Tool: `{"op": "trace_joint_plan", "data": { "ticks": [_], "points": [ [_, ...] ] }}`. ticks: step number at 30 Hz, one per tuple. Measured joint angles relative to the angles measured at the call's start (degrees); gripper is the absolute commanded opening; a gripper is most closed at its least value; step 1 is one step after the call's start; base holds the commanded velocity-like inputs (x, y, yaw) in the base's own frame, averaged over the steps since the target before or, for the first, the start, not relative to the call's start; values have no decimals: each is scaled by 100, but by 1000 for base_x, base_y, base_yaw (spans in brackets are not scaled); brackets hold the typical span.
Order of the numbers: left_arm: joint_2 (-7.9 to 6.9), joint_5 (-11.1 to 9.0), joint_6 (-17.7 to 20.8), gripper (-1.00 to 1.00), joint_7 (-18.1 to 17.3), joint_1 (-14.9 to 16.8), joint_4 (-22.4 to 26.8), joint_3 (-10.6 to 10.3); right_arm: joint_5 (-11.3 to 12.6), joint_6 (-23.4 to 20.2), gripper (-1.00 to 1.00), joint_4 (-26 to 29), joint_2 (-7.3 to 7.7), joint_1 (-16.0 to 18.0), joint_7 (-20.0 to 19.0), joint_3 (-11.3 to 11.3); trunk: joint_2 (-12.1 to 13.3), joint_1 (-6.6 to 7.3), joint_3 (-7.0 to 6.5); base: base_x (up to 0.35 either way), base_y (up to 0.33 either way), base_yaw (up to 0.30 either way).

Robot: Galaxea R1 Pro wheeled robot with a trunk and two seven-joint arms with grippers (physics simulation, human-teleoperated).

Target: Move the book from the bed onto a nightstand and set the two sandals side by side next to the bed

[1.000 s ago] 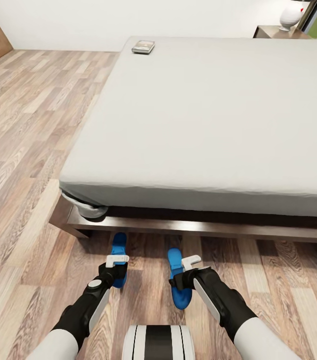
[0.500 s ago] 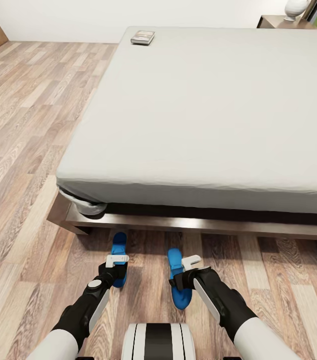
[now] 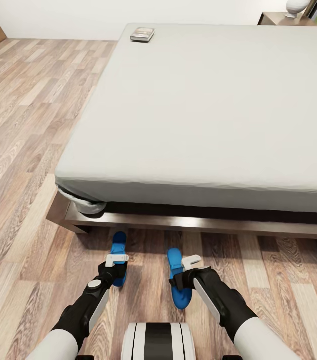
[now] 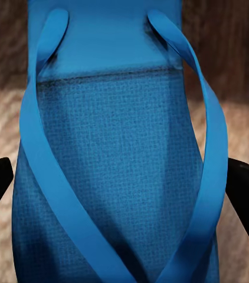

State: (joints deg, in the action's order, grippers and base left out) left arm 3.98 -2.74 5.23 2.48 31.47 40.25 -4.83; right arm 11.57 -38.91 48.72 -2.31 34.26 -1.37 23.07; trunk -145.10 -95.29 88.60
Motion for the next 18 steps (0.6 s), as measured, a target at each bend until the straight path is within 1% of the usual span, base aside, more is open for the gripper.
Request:
{"op": "trace_joint_plan", "data": {
  "ticks": [11, 15, 18],
  "points": [
    [0, 4, -26, -100, 4, 0, -30, 1, 0, 32, -100, 34, -2, 0, 5, -42, 0, 0, 0, 0, 0, 0],
    [0, 4, -34, -100, 6, 0, -36, 0, 13, 5, -100, 378, -5, 1, 18, -19, 0, 0, 0, 0, 0, 0],
    [0, 4, -40, -100, 7, 0, -36, 1, 10, -21, -100, 528, -1, 0, 22, -15, 0, 0, 0, 0, 0, 0]
  ]
}}
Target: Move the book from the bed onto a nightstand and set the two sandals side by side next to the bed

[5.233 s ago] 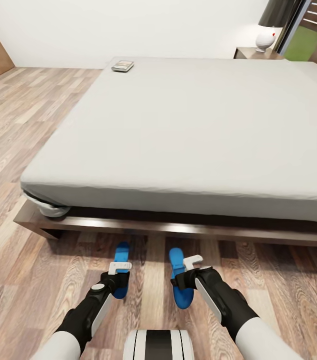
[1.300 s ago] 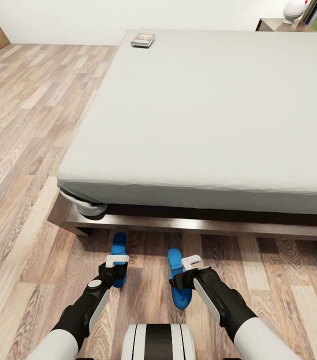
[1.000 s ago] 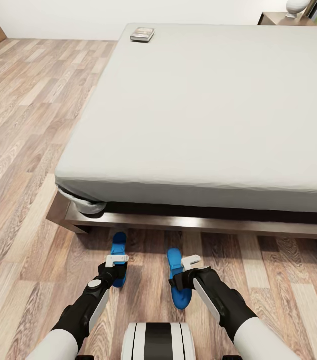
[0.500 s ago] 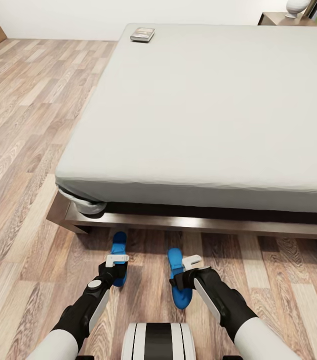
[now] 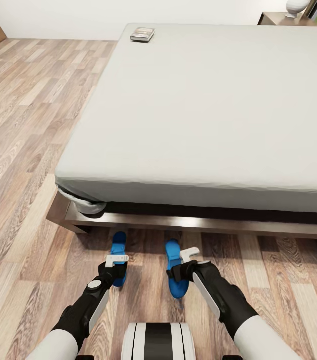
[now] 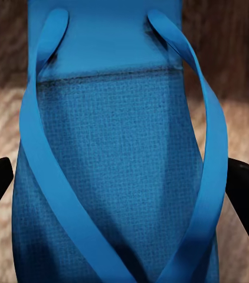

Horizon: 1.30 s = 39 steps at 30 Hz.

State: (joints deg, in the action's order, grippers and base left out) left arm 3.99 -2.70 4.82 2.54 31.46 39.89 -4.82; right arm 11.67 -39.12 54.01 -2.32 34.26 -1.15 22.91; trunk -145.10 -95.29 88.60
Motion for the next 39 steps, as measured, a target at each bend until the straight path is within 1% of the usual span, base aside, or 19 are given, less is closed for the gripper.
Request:
{"op": "trace_joint_plan", "data": {
  "ticks": [6, 11, 17, 20, 30, 36, 39],
  "points": [
    [0, 0, -4, -100, -2, 0, -1, 0, 2, -20, -100, 128, 2, 0, 1, 2, 0, 0, 0, 0, 0, 0],
    [0, -1, -4, -100, 0, 0, -1, 0, 1, -25, -100, 151, 3, 0, -1, 3, -6, -13, 110, 0, 0, 0],
    [3, 0, -4, -100, 0, 0, -1, -7, 2, -26, -100, 156, 3, 0, 2, 3, -7, -13, 111, 0, 0, 0],
    [3, 0, -4, -100, 0, 0, 0, -8, 2, -26, -100, 157, 3, 0, 2, 7, -10, -21, 177, 0, 0, 0],
    [6, -1, -15, -100, 0, 0, 59, -8, 2, -26, -100, 158, 3, 0, 3, 11, -11, -21, 177, 0, 0, 0],
    [1, 7, -16, -100, 4, 0, 177, -10, 2, -27, -100, 158, 3, 0, 3, 11, -11, -21, 177, 0, 0, 0],
    [2, 7, -83, -100, 4, 0, 176, -9, 0, -26, -100, 157, 1, 0, 3, 11, -15, -29, 243, 0, 0, 0]
  ]
}}
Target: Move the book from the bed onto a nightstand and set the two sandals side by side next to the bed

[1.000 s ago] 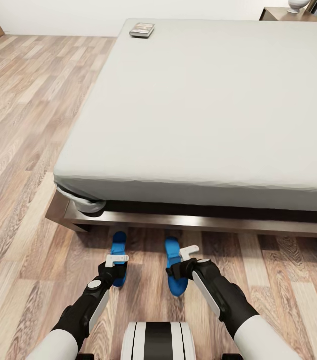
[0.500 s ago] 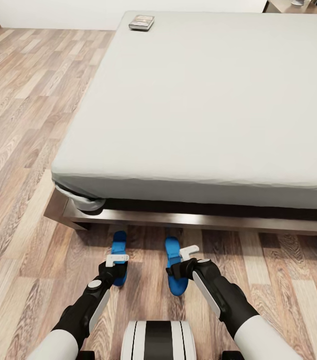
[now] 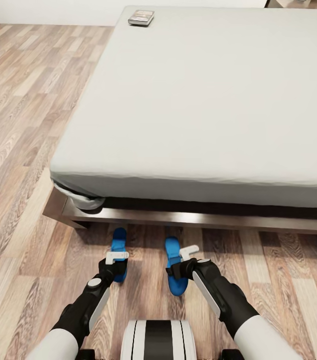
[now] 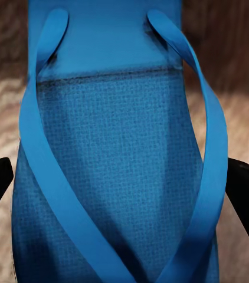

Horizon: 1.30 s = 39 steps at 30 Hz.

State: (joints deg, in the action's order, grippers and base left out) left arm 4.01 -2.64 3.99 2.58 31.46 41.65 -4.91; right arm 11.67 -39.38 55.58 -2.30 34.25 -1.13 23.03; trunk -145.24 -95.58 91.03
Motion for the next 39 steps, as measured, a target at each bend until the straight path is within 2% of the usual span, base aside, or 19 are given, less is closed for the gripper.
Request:
{"op": "trace_joint_plan", "data": {
  "ticks": [2, 8, 10, 16, 19, 24, 28, 32, 35, 39],
  "points": [
    [1, 6, -81, -100, -1, 0, -7, 0, 0, 0, -100, 0, 0, 0, 0, 0, -3, -5, 44, 0, 0, 0],
    [2, 15, -237, -100, -3, -1, -16, 1, 0, 0, -100, 0, 1, 0, 0, 3, -4, -8, 67, 0, 0, 0],
    [0, 16, -246, -100, -3, -1, -18, -4, 1, 0, -100, 0, 1, 0, -3, 2, -7, -13, 111, 0, 0, 0],
    [-2, 16, -254, -100, -4, 0, -9, -15, 1, 0, -100, 0, 1, 0, -1, 0, -7, -13, 112, 0, 0, 0],
    [0, 16, -256, -100, -6, -1, -10, -22, 0, 0, -100, 0, 1, 0, 0, 0, -11, -21, 177, 0, 0, 0],
    [0, 17, -256, -100, -10, 0, -4, -31, 1, 0, -100, 0, 1, 0, 0, 0, -11, -20, 178, 0, 0, 0],
    [0, 16, -256, -100, -11, -1, -7, -41, 0, 0, -100, 0, 1, 0, -4, 1, -16, -31, 266, 0, 0, 0],
    [1, 17, -256, -100, -11, 0, 1, -43, 1, 0, -100, 0, 1, 0, -1, 0, -16, -31, 267, 0, 0, 0],
    [-1, 16, -256, -100, -11, -1, 2, -44, 0, 0, -100, 0, 1, 0, -3, 0, -20, -39, 333, 0, 0, 0],
    [-2, 17, -256, -100, -11, 0, 18, -44, 1, 0, -100, 0, 1, 0, -6, 3, -20, -38, 333, 0, 0, 0]
  ]
}}
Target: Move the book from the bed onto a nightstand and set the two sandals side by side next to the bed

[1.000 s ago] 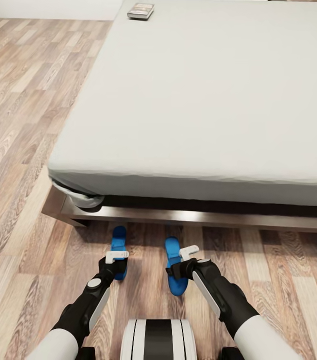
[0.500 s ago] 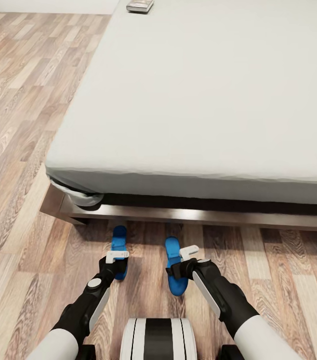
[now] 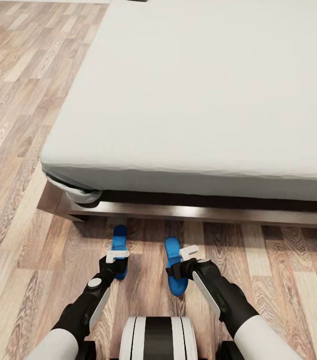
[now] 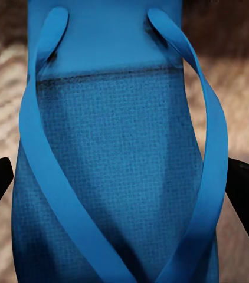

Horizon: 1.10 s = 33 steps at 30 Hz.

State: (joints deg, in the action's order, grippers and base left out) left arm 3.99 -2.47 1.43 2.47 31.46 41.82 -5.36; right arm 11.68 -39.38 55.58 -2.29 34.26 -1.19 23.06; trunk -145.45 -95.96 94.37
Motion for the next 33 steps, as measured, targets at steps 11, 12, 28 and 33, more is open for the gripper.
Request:
{"op": "trace_joint_plan", "data": {
  "ticks": [11, 12, 28, 33],
  "points": [
    [0, 0, 0, -100, 0, 0, 24, 0, 1, 0, -100, 0, 0, 0, -2, -1, -4, -8, 66, 0, 0, 0],
    [0, 0, 0, -100, 0, 0, 25, 0, 1, 0, -100, 0, 0, 0, -2, 1, -4, -8, 67, 0, 0, 0],
    [0, -16, 8, -100, 0, 0, 30, 0, -3, 0, -100, 0, 2, -2, -2, -2, -9, -18, 155, 0, 0, 0],
    [0, -16, 8, -100, 0, 0, 32, 0, -3, 0, -100, 0, 0, 0, -3, -3, -9, -18, 155, 0, 0, 0]
  ]
}}
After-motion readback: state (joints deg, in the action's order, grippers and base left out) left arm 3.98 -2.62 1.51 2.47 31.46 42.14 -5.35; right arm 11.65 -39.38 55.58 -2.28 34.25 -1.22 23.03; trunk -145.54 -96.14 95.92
